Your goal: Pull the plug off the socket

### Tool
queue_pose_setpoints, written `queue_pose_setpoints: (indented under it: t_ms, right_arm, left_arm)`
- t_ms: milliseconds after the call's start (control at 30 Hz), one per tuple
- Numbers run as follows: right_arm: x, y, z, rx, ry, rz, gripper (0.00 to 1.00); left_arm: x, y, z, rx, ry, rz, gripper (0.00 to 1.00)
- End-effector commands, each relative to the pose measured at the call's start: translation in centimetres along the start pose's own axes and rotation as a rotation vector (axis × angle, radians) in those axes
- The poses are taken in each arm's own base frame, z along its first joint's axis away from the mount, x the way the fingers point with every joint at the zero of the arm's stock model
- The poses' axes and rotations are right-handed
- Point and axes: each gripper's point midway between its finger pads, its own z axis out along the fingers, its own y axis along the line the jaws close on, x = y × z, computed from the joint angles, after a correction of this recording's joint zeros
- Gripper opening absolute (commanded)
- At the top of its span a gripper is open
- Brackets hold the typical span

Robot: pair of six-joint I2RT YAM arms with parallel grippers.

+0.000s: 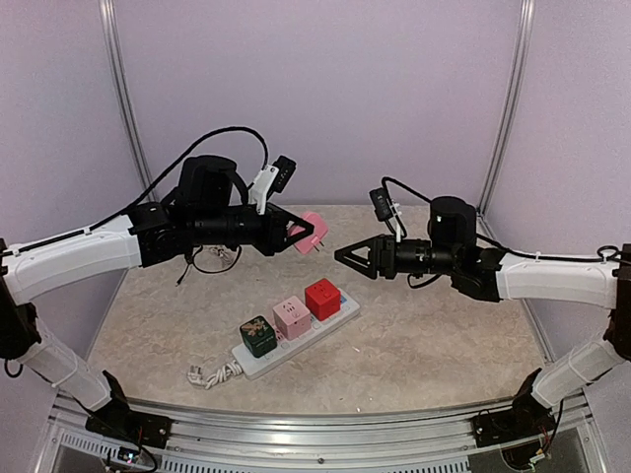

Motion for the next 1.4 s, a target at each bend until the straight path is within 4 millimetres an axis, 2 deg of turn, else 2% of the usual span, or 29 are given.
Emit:
queue_pose_setpoints:
  t_ms: [0, 133, 267, 367, 467, 633, 767, 867, 1100, 1367]
  right_arm:
    - [-1.4, 4.2, -0.8, -0.141, -0.066, 0.037, 0.57]
    - [-1.7, 4.6, -0.9, -0.146, -0.064, 0.018, 0.54]
    - [-1.9, 5.1, -1.2, -0.132, -0.042, -0.104, 0.56]
    - [-1.8, 4.8, -1.4, -0.086, 0.011, -0.184, 0.56]
    - [-2.2, 5.8, -2.1, -0.102, 0.014, -0.241, 0.57]
    - [-2.4, 7.8, -2.7, -0.192, 0.009, -0.27, 0.57]
    - [-2.1, 8.6, -2.7, -0.252, 0.025, -0.262, 0.53]
    - [-1.9, 8.7, -2.6, -0.267, 0.036, -0.257, 0.48]
    - [-1.6, 8.7, -2.1, -0.29, 0.052, -0.231, 0.46]
    - [-1.2, 8.8, -1.8, -0.32, 0.063, -0.215, 0.36]
  left_arm:
    - [-1.0, 1.1, 0.2, -0.072, -0.059, -0.051, 0.0]
    - [-1.6, -0.5, 0.1, 0.017, -0.086, -0.066, 0.0]
    - [-1.2, -2.4, -0.3, 0.141, -0.055, -0.028, 0.0]
    - [-1.0, -4.2, -1.3, 0.27, -0.03, -0.006, 0.0]
    - [-0.9, -5.7, -2.3, 0.347, -0.02, 0.031, 0.0]
    - [-0.7, -6.6, -3.1, 0.401, -0.013, 0.048, 0.0]
    - [-0.3, -7.5, -3.0, 0.452, 0.012, 0.059, 0.0]
    - [0.0, -8.0, -2.8, 0.473, 0.032, 0.069, 0.0]
    - [0.3, -8.5, -2.3, 0.49, 0.044, 0.085, 0.0]
    - [0.5, -8.8, -1.8, 0.503, 0.052, 0.086, 0.0]
